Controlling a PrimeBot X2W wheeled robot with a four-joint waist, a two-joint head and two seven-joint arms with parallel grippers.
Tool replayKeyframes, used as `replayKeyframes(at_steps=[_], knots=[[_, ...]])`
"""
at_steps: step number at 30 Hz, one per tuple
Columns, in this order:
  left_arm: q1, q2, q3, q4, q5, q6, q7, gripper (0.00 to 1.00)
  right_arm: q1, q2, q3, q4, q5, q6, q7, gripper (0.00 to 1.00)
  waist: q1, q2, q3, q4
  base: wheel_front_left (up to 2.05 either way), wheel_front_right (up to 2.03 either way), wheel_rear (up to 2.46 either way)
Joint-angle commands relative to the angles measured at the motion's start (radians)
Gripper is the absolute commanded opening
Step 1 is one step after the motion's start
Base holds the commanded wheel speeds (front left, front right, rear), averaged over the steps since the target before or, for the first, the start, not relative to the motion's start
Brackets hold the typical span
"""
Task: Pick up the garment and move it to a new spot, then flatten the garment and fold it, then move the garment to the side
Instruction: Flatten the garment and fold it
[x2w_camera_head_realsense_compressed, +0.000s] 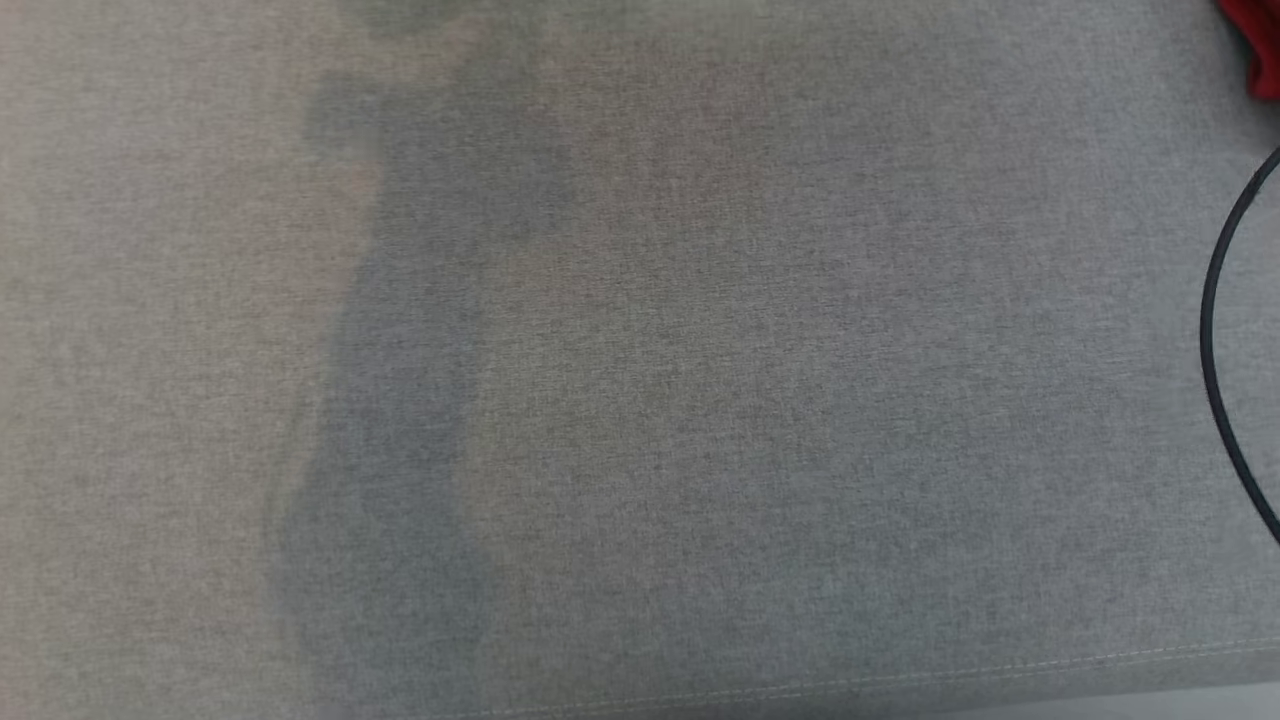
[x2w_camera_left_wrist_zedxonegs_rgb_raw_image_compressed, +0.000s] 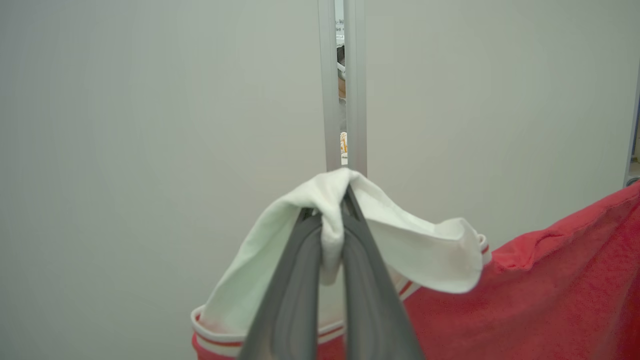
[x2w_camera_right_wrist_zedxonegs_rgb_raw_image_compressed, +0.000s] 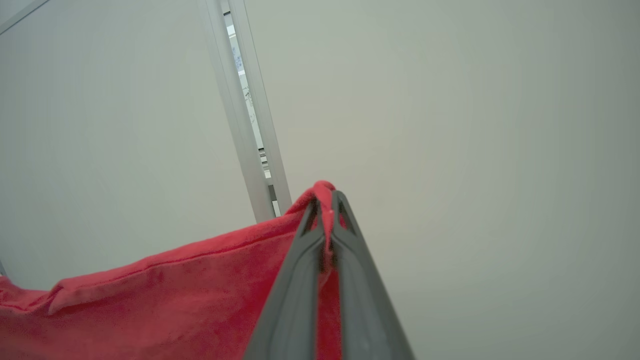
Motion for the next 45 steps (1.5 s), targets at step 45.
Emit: replayKeyframes(at_steps=[45], knots=[[1.756,-0.033,0.167,-0.766,0.009,0.198,-0.170,0.00,1.439,-0.255,0.291,-0.543,0.334,-0.001,-0.079,0.00,-0.0002,0.0000,-0.297,-0.006,0.00,0.00,0.00]])
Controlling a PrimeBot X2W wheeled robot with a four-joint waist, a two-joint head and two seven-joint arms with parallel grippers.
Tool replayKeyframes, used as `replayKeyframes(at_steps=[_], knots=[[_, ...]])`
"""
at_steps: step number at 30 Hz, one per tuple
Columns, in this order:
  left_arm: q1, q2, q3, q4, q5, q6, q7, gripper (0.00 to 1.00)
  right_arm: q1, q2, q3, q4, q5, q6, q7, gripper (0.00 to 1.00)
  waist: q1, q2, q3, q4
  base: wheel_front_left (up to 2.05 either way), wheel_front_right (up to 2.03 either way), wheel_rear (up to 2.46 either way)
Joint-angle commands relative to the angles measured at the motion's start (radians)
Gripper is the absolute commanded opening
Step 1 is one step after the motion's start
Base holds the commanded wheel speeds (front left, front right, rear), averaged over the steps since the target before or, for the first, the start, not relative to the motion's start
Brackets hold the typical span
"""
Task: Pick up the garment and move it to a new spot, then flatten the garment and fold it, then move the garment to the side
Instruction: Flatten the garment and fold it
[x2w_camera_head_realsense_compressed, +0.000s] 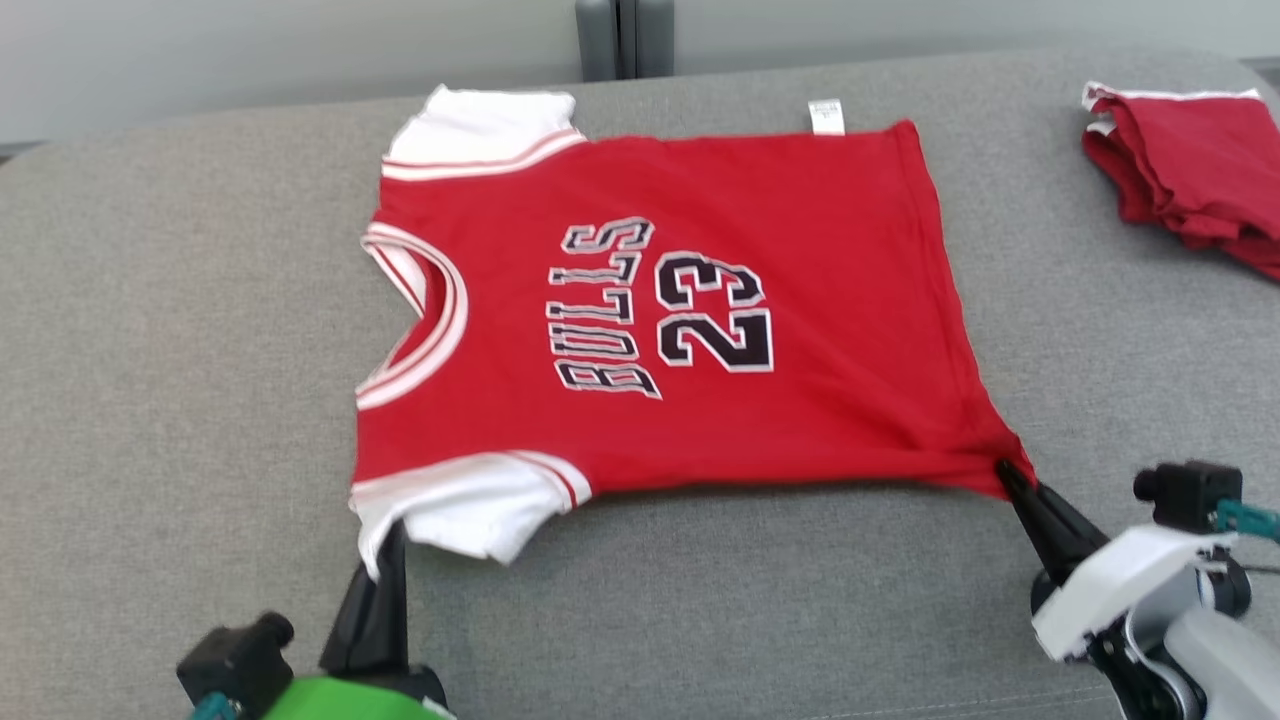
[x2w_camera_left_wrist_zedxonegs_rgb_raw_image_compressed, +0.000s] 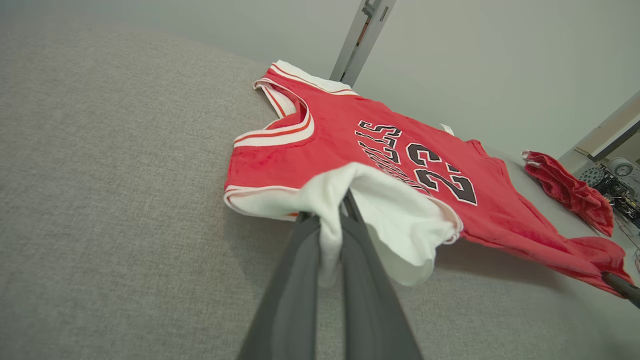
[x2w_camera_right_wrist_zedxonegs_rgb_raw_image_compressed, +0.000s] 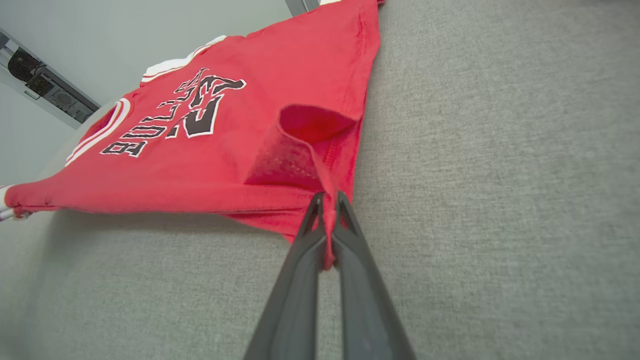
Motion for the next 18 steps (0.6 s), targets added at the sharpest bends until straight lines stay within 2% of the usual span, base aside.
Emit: replayKeyframes(at_steps=[1,9,15,18], knots=[[0.030,0.005,-0.003,0.005,0.007,-0.002,-0.003,0.00,0.037,0.001,-0.019,-0.002,-0.019,-0.001,-0.004,0.00,0.0000,0.0000,-0.041,0.007,0.00,0.00,0.00],[0.096,0.019,-0.025,0.003,0.008,-0.010,0.002,0.00,0.202,0.051,-0.137,-0.045,-0.055,-0.001,-0.003,0.00,0.0000,0.0000,-0.068,0.014,0.00,0.00,0.00],[0.018,0.039,-0.023,0.007,0.031,-0.002,0.027,0.00,0.198,0.087,-0.182,-0.098,-0.124,-0.001,0.015,0.00,0.0000,0.0000,-0.057,0.008,0.00,0.00,0.00],[-0.022,0.051,-0.029,0.015,0.040,-0.012,0.043,0.00,0.185,0.101,-0.210,-0.119,-0.144,-0.001,0.037,0.00,0.0000,0.0000,-0.055,0.004,0.00,0.00,0.00]])
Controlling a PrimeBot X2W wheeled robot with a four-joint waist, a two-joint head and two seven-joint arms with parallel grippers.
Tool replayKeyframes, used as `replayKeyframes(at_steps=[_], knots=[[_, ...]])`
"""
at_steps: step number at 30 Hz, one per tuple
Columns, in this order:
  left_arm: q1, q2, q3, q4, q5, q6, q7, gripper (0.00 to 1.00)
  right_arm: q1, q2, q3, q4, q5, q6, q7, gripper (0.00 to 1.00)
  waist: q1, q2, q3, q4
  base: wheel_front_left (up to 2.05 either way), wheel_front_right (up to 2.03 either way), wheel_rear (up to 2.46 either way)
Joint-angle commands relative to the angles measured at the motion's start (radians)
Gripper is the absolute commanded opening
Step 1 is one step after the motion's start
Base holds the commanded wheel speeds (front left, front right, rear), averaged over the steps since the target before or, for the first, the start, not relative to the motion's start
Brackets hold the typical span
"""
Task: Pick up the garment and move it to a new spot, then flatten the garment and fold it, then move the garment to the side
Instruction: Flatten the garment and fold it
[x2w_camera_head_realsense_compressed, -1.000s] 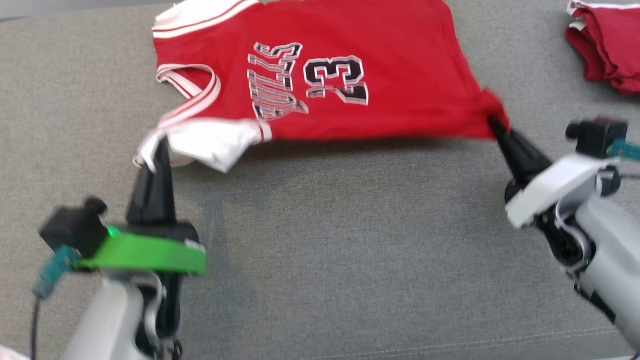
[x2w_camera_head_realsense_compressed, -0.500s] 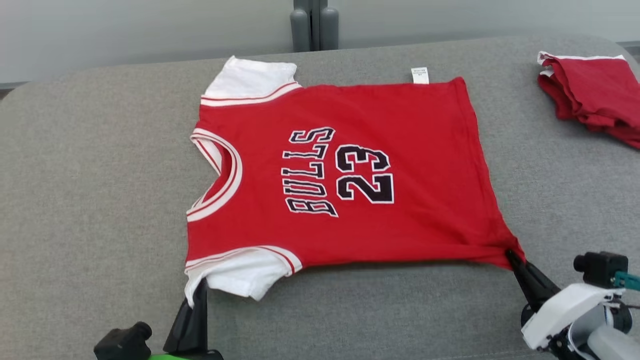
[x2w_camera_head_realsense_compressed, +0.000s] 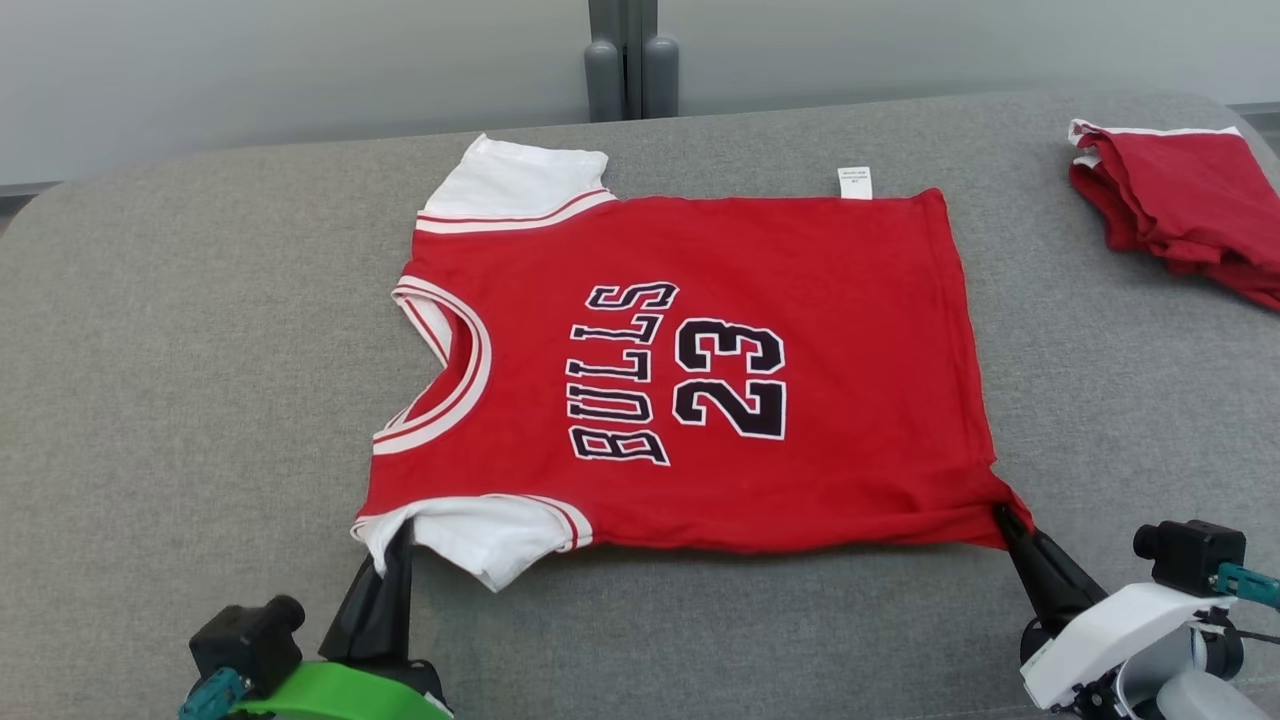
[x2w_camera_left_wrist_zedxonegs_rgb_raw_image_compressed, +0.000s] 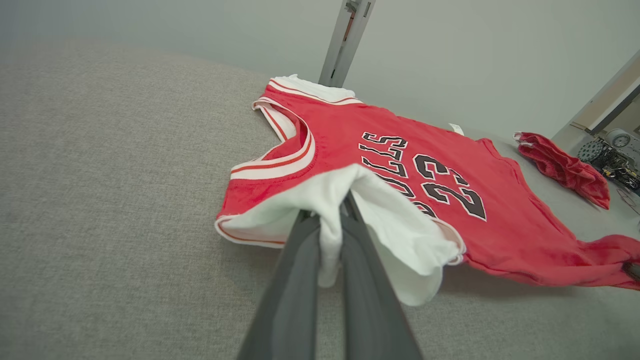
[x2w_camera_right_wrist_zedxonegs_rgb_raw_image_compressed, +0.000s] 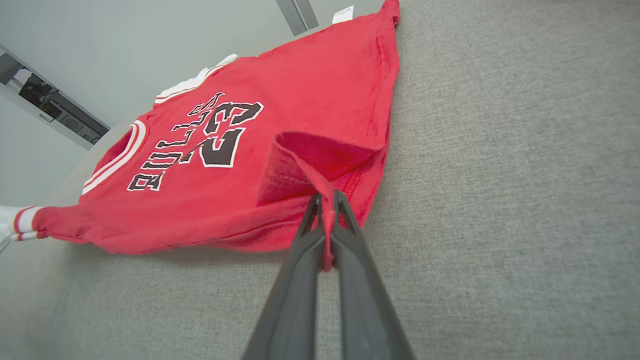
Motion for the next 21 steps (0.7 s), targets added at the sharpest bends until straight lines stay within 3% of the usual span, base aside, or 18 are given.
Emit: replayKeyframes(at_steps=[1,8,21], knots=[[-0.032,0.013,-0.002,0.006,0.013,-0.009,0.007,0.00,-0.016,0.008,-0.016,-0.013,-0.012,-0.001,0.010,0.00,0.0001,-0.0001,0.003,-0.004,0.00,0.00,0.00],[-0.152,0.030,-0.008,0.056,0.020,-0.035,0.048,0.00,-0.046,0.041,-0.081,-0.050,-0.037,-0.001,0.065,0.00,0.0001,-0.0001,0.031,-0.014,0.00,0.00,0.00],[-0.515,0.005,-0.062,0.373,0.058,-0.130,0.105,0.00,-0.250,0.089,-0.131,0.039,-0.094,-0.001,0.139,0.00,0.0001,-0.0001,0.142,-0.036,0.00,0.00,0.00]])
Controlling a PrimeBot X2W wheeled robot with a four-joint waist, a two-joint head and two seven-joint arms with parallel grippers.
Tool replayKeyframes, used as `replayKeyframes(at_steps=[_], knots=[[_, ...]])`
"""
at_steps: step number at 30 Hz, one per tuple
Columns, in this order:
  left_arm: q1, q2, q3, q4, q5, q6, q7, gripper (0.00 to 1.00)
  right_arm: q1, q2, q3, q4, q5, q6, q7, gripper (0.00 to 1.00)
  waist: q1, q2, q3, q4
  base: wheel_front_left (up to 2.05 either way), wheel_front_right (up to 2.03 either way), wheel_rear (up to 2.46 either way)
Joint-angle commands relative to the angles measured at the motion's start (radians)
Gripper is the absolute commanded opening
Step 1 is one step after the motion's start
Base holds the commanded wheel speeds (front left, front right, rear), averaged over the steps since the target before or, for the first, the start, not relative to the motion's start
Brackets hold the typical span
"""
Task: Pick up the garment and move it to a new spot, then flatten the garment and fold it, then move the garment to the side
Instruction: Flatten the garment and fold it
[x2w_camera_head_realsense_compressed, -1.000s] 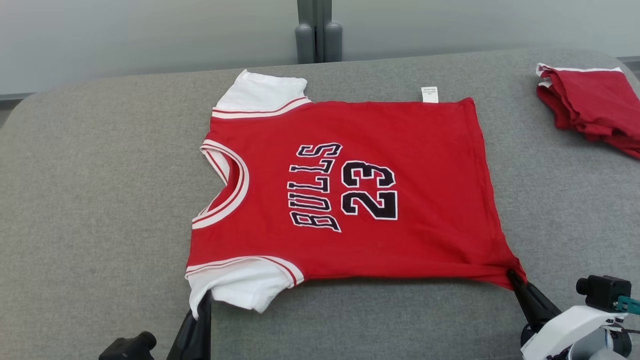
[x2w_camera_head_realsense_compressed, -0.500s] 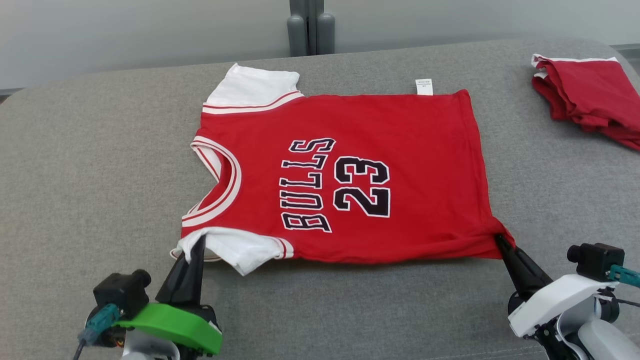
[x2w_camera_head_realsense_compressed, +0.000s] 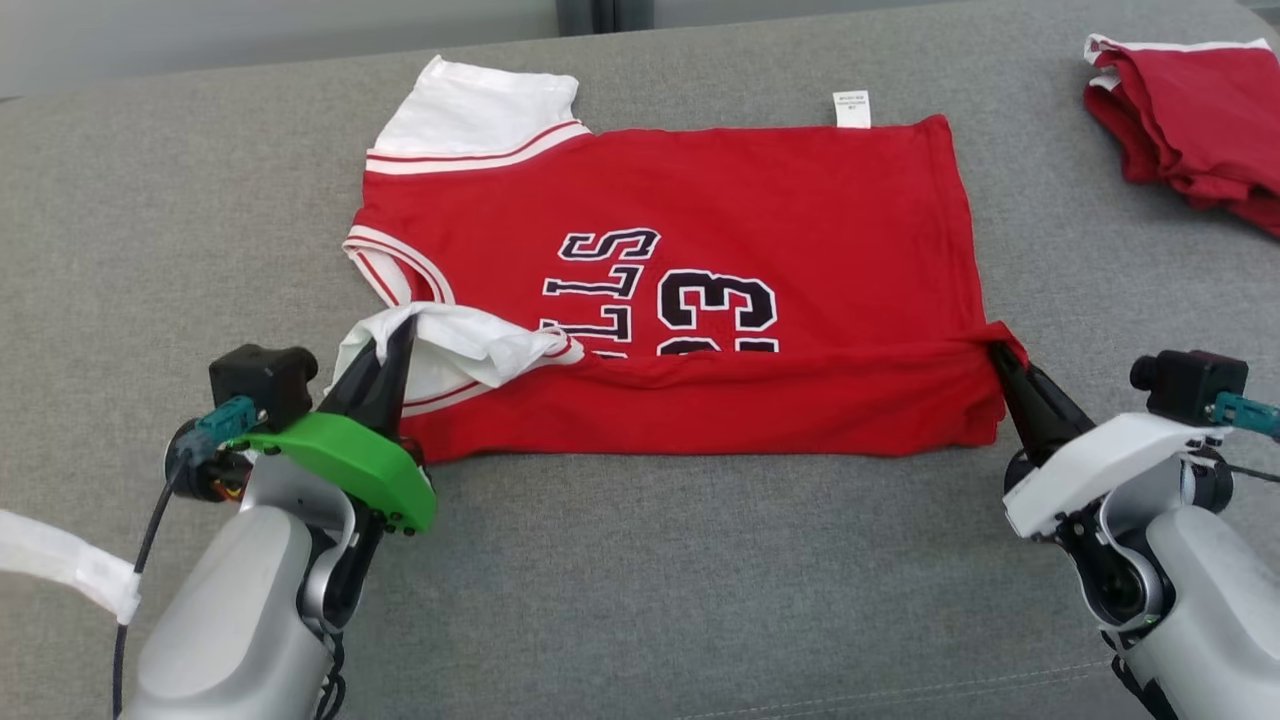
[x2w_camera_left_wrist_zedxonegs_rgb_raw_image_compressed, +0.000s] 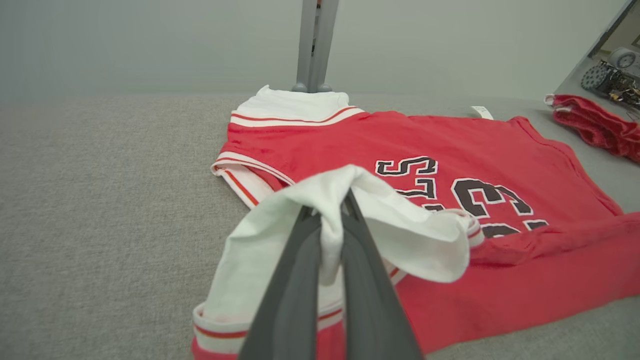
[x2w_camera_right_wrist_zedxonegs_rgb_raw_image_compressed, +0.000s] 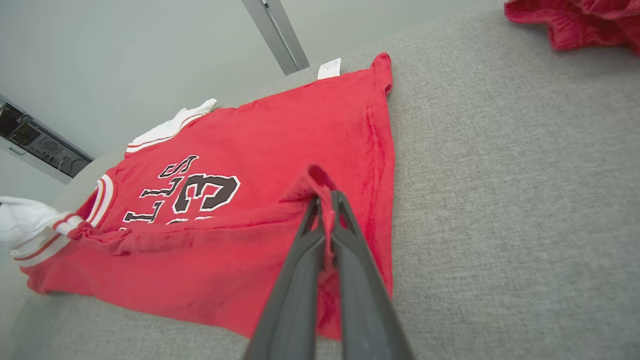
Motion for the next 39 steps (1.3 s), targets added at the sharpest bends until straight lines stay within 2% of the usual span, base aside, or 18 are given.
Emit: replayKeyframes(at_steps=[1,3,4,5,6,12,16,23,31,34,38,39], knots=[[-0.038,-0.001,-0.004,0.033,0.009,-0.012,-0.009,0.00,-0.026,0.005,0.004,0.016,-0.014,-0.001,-0.004,0.00,0.0000,0.0000,0.024,-0.009,0.00,0.00,0.00],[-0.076,-0.008,-0.014,0.092,0.020,-0.022,-0.022,0.00,-0.048,0.014,0.011,0.040,-0.020,-0.001,-0.008,0.00,0.0000,0.0000,0.030,-0.009,0.00,0.00,0.00],[-0.091,-0.012,-0.017,0.114,0.024,-0.024,-0.033,0.42,-0.058,0.017,0.014,0.048,-0.022,-0.001,-0.011,0.00,0.0000,0.0000,0.031,-0.008,0.00,0.00,0.00],[-0.106,-0.017,-0.021,0.142,0.028,-0.027,-0.044,1.00,-0.070,0.017,0.017,0.055,-0.029,-0.001,-0.019,0.44,0.0000,0.0000,0.031,-0.007,0.00,0.00,0.00],[-0.118,-0.021,-0.028,0.169,0.034,-0.030,-0.058,1.00,-0.074,0.018,0.020,0.063,-0.030,-0.001,-0.028,1.00,0.0000,0.0000,0.030,-0.006,0.00,0.00,0.00],[-0.095,-0.040,-0.019,0.238,0.018,-0.041,-0.127,1.00,-0.018,-0.007,0.021,0.065,-0.052,-0.001,-0.087,1.00,0.0000,0.0000,-0.008,0.012,0.00,0.00,0.00],[-0.025,-0.026,0.000,0.235,0.011,-0.044,-0.143,1.00,0.042,-0.026,0.009,0.038,-0.064,-0.001,-0.098,1.00,0.0000,0.0000,-0.019,0.016,0.00,0.00,0.00],[0.047,-0.017,0.000,0.256,0.007,-0.042,-0.148,1.00,0.069,-0.002,0.006,0.047,-0.093,-0.001,-0.075,1.00,0.0000,0.0000,-0.012,0.021,0.00,0.00,0.00],[-0.009,-0.032,-0.023,0.334,0.016,-0.046,-0.129,1.00,0.014,0.033,0.006,0.144,-0.148,-0.001,-0.059,1.00,0.0000,0.0000,0.010,0.021,0.00,0.00,0.00],[-0.036,-0.024,-0.031,0.389,0.035,-0.015,-0.123,1.00,-0.003,0.055,0.021,0.171,-0.153,-0.001,-0.056,1.00,0.0000,0.0000,0.016,0.017,0.00,0.00,0.00],[-0.062,-0.038,-0.035,0.447,0.029,-0.009,-0.115,1.00,-0.013,0.066,0.037,0.195,-0.151,-0.001,-0.061,1.00,0.0000,0.0000,0.024,0.014,0.00,0.00,0.00],[-0.063,-0.046,-0.036,0.457,0.019,-0.019,-0.115,1.00,-0.015,0.070,0.041,0.201,-0.144,-0.001,-0.060,0.50,0.0000,0.0000,0.025,0.015,0.00,0.00,0.00]])
